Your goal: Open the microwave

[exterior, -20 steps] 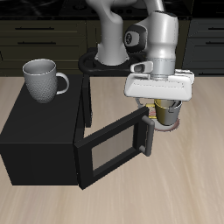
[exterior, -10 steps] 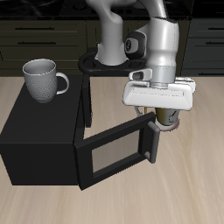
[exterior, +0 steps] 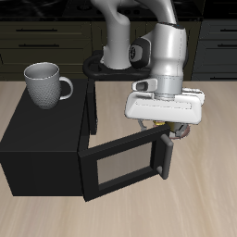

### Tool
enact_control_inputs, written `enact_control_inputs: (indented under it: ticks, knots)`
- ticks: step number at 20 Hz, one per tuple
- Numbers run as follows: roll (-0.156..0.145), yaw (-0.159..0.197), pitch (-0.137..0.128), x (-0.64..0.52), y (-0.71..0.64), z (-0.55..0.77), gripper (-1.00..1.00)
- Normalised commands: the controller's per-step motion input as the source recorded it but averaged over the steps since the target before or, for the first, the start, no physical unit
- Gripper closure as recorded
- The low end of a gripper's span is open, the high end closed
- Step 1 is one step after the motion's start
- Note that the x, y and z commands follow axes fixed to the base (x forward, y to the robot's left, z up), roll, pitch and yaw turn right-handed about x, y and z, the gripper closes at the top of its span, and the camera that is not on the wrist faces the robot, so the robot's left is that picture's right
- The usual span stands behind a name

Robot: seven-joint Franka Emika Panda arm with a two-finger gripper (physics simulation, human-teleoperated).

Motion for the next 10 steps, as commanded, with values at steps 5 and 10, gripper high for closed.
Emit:
enact_control_inputs:
  ticks: [5,10]
  knots:
    - [0.025,0.006,-0.008,0.15,0.13,-0.04,-1.0]
    - [0.029,-0.013,-0.01,0.14,0.19,0.03,-1.0]
